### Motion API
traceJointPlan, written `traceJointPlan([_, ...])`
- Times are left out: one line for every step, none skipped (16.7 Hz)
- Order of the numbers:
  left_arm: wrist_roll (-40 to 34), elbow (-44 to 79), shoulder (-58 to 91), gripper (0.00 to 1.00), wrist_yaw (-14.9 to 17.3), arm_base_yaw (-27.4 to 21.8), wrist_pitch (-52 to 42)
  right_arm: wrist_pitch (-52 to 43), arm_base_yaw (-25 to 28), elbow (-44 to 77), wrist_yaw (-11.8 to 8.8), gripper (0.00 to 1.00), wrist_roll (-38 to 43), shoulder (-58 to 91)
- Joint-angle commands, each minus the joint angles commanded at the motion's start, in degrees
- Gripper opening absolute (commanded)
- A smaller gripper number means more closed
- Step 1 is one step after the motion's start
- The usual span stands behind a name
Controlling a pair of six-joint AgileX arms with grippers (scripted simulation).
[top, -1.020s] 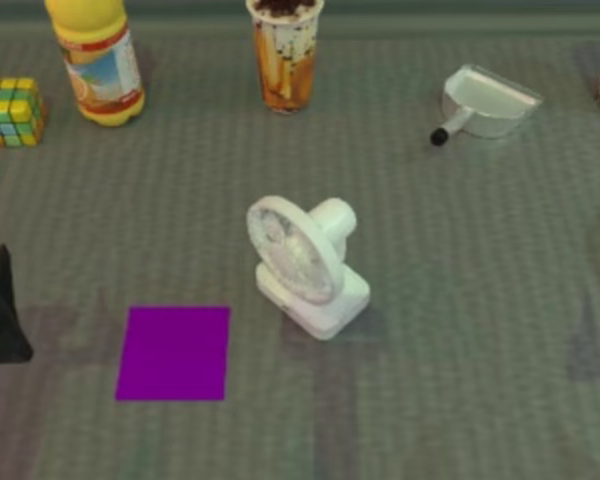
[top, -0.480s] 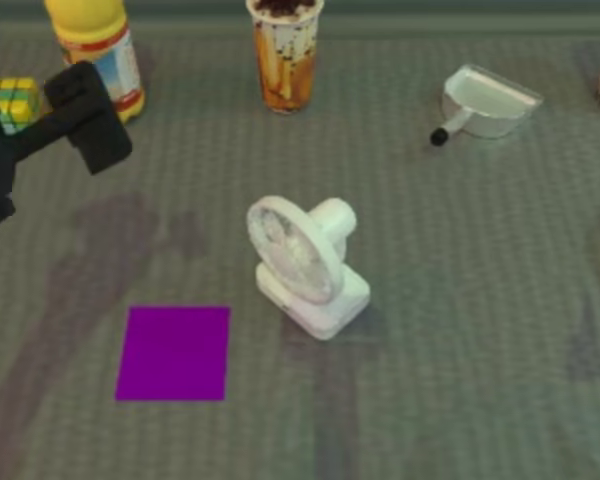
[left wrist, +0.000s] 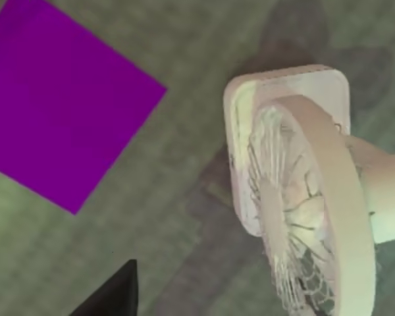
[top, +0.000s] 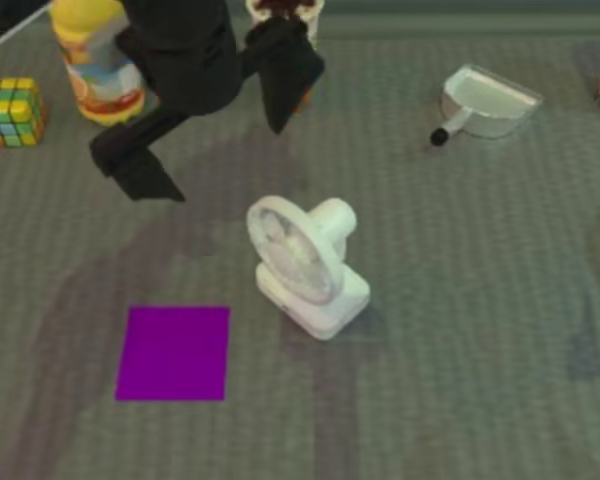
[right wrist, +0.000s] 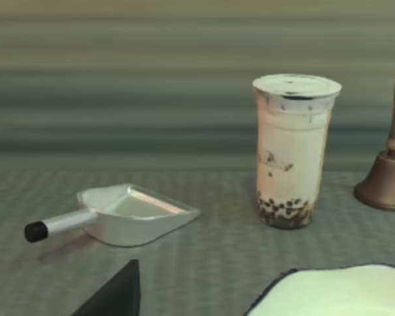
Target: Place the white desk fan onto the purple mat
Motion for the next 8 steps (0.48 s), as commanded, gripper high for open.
traceJointPlan([-2.79,4.42,4.17,1.00,0.00,-1.14,-2.85,0.00,0.00,0.00,0.00,1.00,0.00,0.00])
traceJointPlan([-5.29,8.34,7.77,1.00,0.00,-2.15,-5.39,0.00,0.00,0.00,0.00,1.00,0.00,0.00])
traceJointPlan([-7.49,11.72,10.80,1.00,0.00,-3.00,-7.59,0.00,0.00,0.00,0.00,1.00,0.00,0.00])
traceJointPlan([-9.36,14.51,13.27,1.00,0.00,-3.71,-9.43,0.00,0.00,0.00,0.00,1.00,0.00,0.00])
traceJointPlan([-10.87,16.70,15.16,1.00,0.01,-4.27,-10.88,0.00,0.00,0.00,0.00,1.00,0.00,0.00])
traceJointPlan([-11.99,18.29,16.48,1.00,0.02,-4.68,-11.93,0.00,0.00,0.00,0.00,1.00,0.00,0.00])
traceJointPlan([-12.69,19.27,17.23,1.00,0.03,-4.93,-12.58,0.00,0.00,0.00,0.00,1.00,0.00,0.00])
traceJointPlan([-12.97,19.65,17.50,1.00,0.04,-5.03,-12.83,0.00,0.00,0.00,0.00,1.00,0.00,0.00])
